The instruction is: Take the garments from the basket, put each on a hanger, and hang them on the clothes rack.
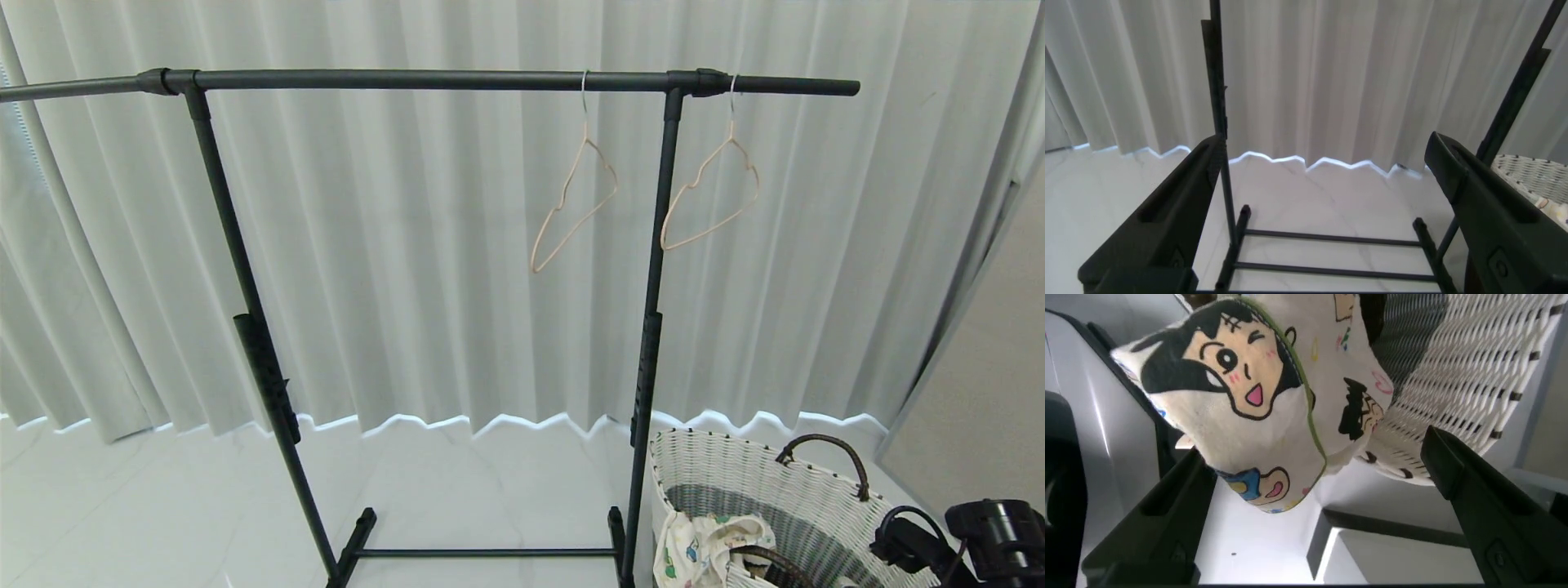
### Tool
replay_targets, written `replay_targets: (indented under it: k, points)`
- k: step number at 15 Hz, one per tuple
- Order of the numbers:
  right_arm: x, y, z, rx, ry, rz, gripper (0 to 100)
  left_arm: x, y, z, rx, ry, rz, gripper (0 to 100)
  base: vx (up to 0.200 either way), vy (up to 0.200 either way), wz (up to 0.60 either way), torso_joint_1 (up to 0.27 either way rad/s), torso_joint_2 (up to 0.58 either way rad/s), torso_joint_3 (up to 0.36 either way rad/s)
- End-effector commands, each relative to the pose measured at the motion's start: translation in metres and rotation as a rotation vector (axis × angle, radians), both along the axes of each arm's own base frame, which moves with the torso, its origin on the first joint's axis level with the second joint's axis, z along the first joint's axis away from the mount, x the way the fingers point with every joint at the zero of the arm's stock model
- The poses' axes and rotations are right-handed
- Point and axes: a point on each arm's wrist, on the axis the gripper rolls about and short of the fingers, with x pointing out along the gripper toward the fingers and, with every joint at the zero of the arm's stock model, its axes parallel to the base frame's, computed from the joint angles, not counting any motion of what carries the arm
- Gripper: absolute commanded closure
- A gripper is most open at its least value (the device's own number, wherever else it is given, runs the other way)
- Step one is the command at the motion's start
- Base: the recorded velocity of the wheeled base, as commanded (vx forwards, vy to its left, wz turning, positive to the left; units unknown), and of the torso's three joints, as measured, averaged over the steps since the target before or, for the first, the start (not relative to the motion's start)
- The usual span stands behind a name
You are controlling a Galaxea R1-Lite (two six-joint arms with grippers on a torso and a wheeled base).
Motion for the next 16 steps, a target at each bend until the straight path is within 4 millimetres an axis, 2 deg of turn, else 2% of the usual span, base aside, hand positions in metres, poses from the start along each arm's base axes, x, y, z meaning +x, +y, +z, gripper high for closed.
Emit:
replay_targets:
  k: [1,7,9,13,16]
  points:
    - [0.000,0.000,-0.001,0.001,0.002,-0.001,100,0.000,0.000,0.000,0.000,0.002,0.000,0,0.000,0.000,0.00,0.000,0.00,0.000]
    - [0.000,0.000,0.000,-0.008,-0.006,-0.009,100,0.000,0.000,0.000,0.000,0.001,0.000,0,0.000,0.000,0.00,0.000,0.00,0.000]
    - [-0.002,0.000,0.006,-0.002,-0.032,-0.024,100,0.000,0.000,0.000,-0.002,0.001,0.000,0,0.000,0.000,0.00,0.000,0.00,0.000]
    - [-0.009,0.000,0.043,0.008,-0.237,-0.051,100,0.000,0.000,0.000,-0.002,0.002,0.000,0,0.000,0.000,0.00,0.000,0.00,0.000]
    - [-0.015,-0.001,0.079,-0.070,-0.454,-0.017,100,0.000,0.000,0.001,-0.003,-0.001,0.002,0,0.000,0.000,0.00,0.000,0.00,0.000]
